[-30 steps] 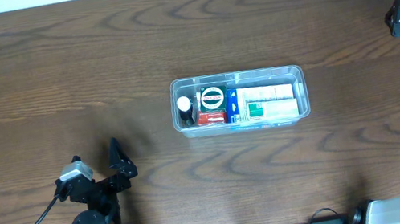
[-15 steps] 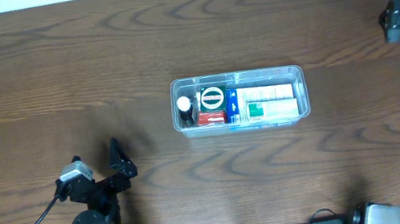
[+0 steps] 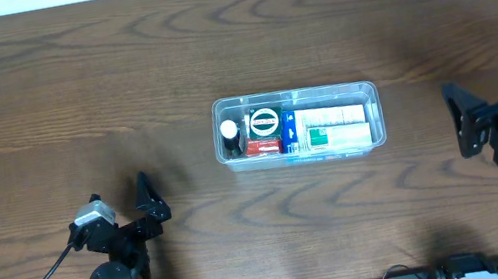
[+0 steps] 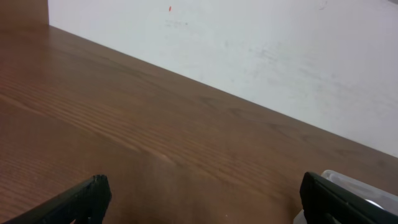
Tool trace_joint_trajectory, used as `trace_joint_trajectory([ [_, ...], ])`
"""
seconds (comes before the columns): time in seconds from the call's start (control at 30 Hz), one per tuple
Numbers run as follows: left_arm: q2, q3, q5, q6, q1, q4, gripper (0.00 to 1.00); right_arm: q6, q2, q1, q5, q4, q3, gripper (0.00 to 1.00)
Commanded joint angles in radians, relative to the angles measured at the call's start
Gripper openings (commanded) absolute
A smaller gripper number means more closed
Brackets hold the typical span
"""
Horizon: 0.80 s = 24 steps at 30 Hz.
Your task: Pack container
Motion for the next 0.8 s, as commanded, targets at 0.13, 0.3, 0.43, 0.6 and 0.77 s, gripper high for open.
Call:
trace_joint_trajectory([
  [0.13, -0.005, -0.019, -0.009, 0.017, 0.004, -0.042, 0.98, 0.031, -0.203, 0.008, 0.005, 0.519, -0.512, 0.99],
  [0.3, -0.005, -0.019, -0.009, 0.016, 0.004, -0.042, 0.98, 0.075, -0.346, 0.008, 0.005, 0.925, -0.874, 0.99],
  [0.43, -0.005, -0.019, -0.009, 0.016, 0.004, -0.042, 0.98, 0.074, -0.458, 0.009, 0.005, 1.133, -1.111, 0.99],
  [0.6, -0.005, -0.019, -0.009, 0.017, 0.004, -0.042, 0.98, 0.074, -0.604, 0.008, 0.005, 1.234, -1.337, 0.99],
  [0.77, -0.005, -0.019, -0.009, 0.016, 0.004, -0.042, 0.98, 0.074, -0.757, 0.008, 0.005, 1.247, -1.491, 0.99],
])
